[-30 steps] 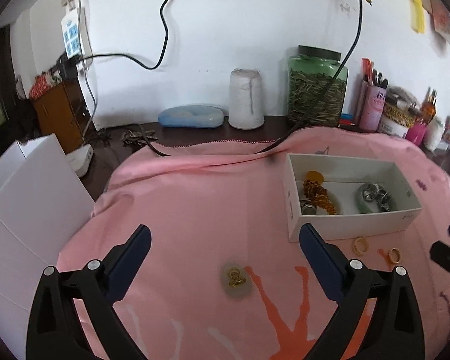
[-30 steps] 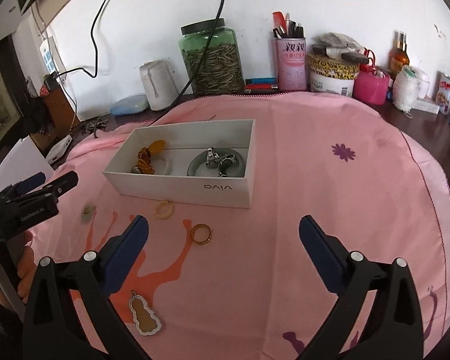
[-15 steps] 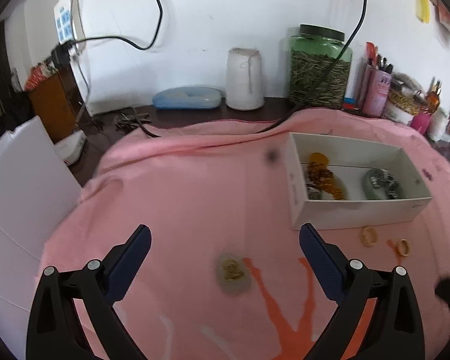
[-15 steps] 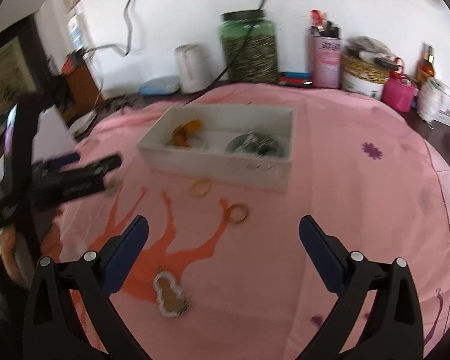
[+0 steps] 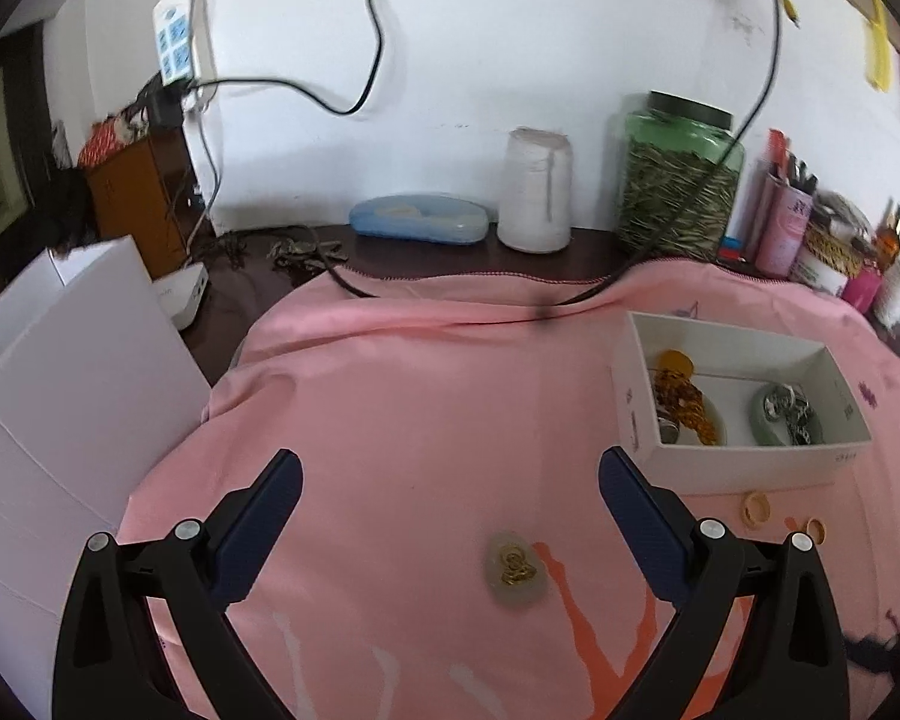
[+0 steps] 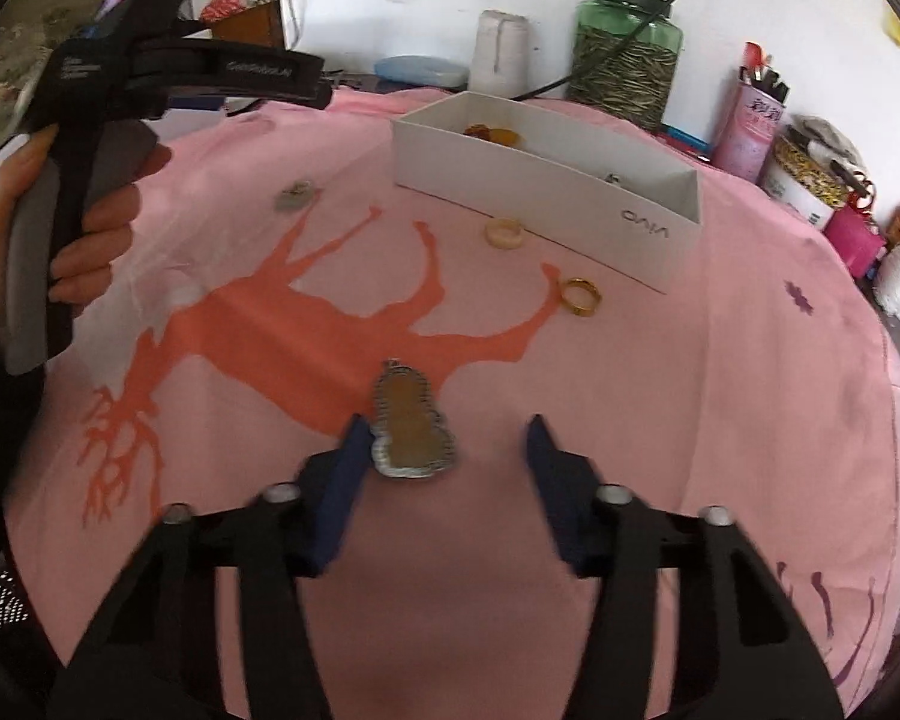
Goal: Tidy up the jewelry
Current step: 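Lift both tools out of the box back over the pendants, then grasp the jade Buddha pendant with the left tool, then grasp the silver-framed gourd pendant with the right tool, then carry both pendants up and over the white box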
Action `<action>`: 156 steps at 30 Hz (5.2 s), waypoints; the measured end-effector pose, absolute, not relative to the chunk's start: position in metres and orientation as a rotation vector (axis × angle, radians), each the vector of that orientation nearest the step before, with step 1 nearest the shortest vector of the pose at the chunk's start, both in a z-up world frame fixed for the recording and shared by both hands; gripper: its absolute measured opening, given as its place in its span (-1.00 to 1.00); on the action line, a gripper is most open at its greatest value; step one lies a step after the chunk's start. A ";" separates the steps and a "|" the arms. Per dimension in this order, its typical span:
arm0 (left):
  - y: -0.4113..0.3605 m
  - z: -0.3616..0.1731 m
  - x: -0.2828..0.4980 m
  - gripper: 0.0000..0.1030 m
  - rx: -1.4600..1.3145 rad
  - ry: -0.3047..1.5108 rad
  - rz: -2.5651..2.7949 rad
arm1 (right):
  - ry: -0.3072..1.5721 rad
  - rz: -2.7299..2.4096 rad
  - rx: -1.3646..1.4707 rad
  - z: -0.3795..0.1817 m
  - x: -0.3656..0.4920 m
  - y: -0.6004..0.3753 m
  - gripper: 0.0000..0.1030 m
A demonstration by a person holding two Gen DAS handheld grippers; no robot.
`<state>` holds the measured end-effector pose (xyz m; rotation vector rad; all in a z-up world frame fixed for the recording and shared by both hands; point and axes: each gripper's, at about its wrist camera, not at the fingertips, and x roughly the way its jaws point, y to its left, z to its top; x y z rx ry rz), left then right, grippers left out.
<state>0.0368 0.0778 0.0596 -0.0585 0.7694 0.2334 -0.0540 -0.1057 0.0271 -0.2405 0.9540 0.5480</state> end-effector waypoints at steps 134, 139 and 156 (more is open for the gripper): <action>-0.015 0.021 0.026 -0.52 0.057 0.917 -0.122 | 0.853 0.404 -0.149 0.037 0.000 -0.122 -0.48; -0.011 0.025 0.024 -0.52 0.040 0.902 -0.118 | 0.836 0.392 -0.150 0.040 -0.001 -0.123 -0.48; 0.003 0.050 0.015 -0.52 -0.025 0.817 -0.113 | 0.747 0.323 -0.115 0.059 -0.003 -0.138 -0.48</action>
